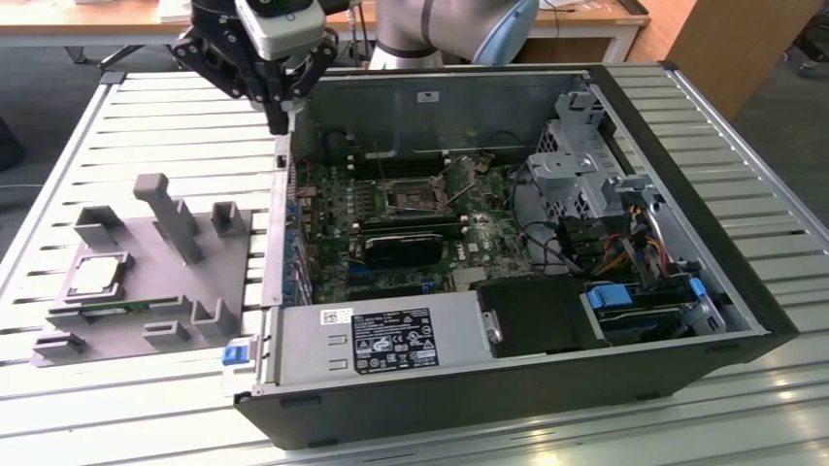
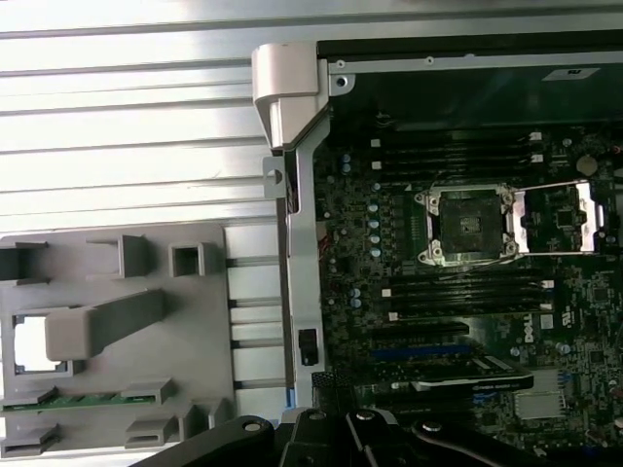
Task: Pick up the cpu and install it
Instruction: 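Reach for the cpu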
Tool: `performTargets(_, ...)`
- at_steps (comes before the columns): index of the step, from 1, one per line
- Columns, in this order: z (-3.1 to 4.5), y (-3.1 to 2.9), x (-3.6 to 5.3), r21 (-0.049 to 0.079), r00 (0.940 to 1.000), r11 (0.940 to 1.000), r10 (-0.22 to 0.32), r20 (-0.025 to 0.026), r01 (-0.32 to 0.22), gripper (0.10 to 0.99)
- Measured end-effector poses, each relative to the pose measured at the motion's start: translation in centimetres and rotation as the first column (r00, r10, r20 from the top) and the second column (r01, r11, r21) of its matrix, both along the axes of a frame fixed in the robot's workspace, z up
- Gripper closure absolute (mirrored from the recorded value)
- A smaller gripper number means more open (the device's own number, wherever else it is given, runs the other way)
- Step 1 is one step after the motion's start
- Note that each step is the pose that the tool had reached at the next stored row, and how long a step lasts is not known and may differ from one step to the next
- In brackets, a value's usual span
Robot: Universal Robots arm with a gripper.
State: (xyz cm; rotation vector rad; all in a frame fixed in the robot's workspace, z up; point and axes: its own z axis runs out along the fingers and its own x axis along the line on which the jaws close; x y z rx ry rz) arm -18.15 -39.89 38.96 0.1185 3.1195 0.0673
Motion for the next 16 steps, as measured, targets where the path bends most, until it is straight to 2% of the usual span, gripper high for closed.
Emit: performTargets(16, -0.05, 0.00, -0.42, 0.000, 1.0000, 1.0000, 0.000, -0.0002, 0.000, 0.980)
